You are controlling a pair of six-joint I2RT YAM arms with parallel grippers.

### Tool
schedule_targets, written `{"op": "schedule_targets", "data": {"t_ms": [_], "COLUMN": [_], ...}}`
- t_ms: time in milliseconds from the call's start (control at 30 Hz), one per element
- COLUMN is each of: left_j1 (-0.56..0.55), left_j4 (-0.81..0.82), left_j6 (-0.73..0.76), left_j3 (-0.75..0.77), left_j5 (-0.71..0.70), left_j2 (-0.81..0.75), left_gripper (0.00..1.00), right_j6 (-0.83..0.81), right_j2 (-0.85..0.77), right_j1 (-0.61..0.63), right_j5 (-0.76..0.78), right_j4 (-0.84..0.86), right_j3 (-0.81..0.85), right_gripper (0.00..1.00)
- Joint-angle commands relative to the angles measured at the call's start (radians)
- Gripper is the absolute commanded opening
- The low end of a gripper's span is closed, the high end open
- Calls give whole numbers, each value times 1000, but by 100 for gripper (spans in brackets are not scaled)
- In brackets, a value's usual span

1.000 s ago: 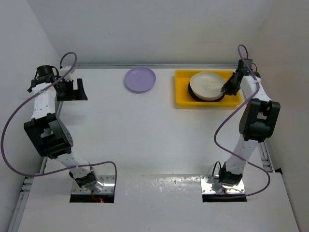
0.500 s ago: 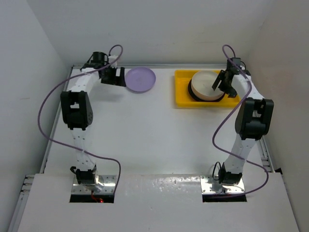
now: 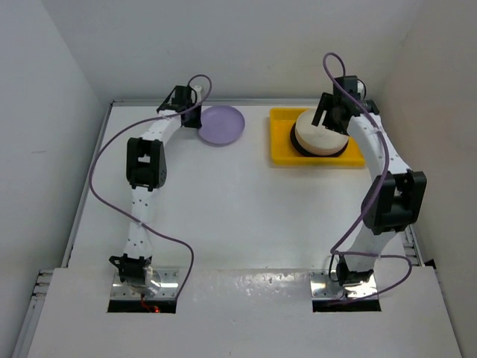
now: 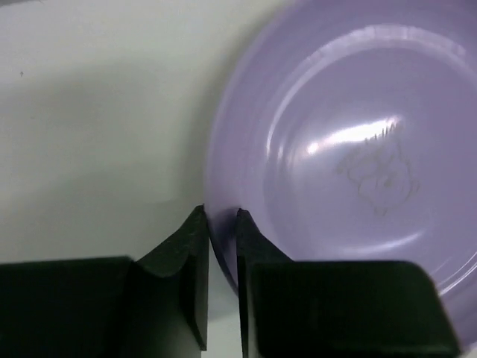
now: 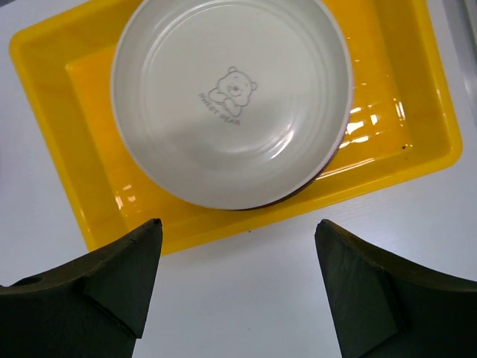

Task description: Place the plates into the plastic bin on the countertop

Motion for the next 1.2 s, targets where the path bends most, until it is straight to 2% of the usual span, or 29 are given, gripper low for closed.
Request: {"op": "schedule_targets", "data": {"t_ms": [0, 33, 100, 133, 167, 300, 400, 467, 600, 700, 767, 867, 967, 1000, 1067, 1100, 1133, 1167], "left_j1": [7, 7, 7, 7, 7, 7, 7, 7, -26, -74, -101, -120, -129, -129, -129, -129, -129, -129], "left_j4": [-5, -5, -5, -5, -5, -15, -15, -15, -61, -226, -280, -342, -353, -362, -362, -362, -362, -362], "left_j6": [11, 11, 29, 29, 46, 59, 59, 69, 109, 175, 186, 198, 186, 172, 163, 163, 154, 154], "left_j3": [-31, -40, -51, -51, -60, -82, -82, -82, -128, -128, -137, -149, -158, -158, -158, -158, -149, -149], "left_j5": [-33, -21, -1, 17, 34, 164, 228, 287, 350, 351, 351, 369, 416, 427, 465, 475, 484, 493], "left_j2": [9, 9, -2, -2, -2, -43, -146, -242, -397, -456, -470, -494, -520, -520, -543, -543, -553, -553], "left_gripper": [15, 12, 12, 8, 0, 0, 0, 0, 0, 0, 0, 0, 0, 0, 0, 0, 0, 0], "right_j6": [-32, -40, -37, -40, -43, -5, 42, 22, -90, -104, -80, -51, -31, -27, -9, -6, -3, -1], "right_j2": [-24, -11, -1, 8, 5, -12, -50, -100, -87, -23, 8, 46, 51, 53, 51, 51, 51, 54], "right_j1": [56, 61, 79, 84, 85, 67, -3, -8, 99, 208, 272, 321, 343, 347, 346, 346, 343, 340], "right_j5": [11, 14, 14, 14, 13, 23, -41, -116, -203, -256, -292, -308, -277, -270, -263, -403, -245, -240], "right_j4": [-7, -15, -23, -29, -30, -35, -35, 40, 47, 51, 77, 120, 135, 140, 155, 160, 162, 162], "right_j3": [63, 73, 90, 96, 100, 83, 33, -24, 1, 66, 87, 110, 92, 84, 49, 37, 17, 12], "right_gripper": [82, 82, 82, 82, 82, 82, 80, 80, 80, 79, 79, 73, 62, 56, 54, 54, 52, 51]}}
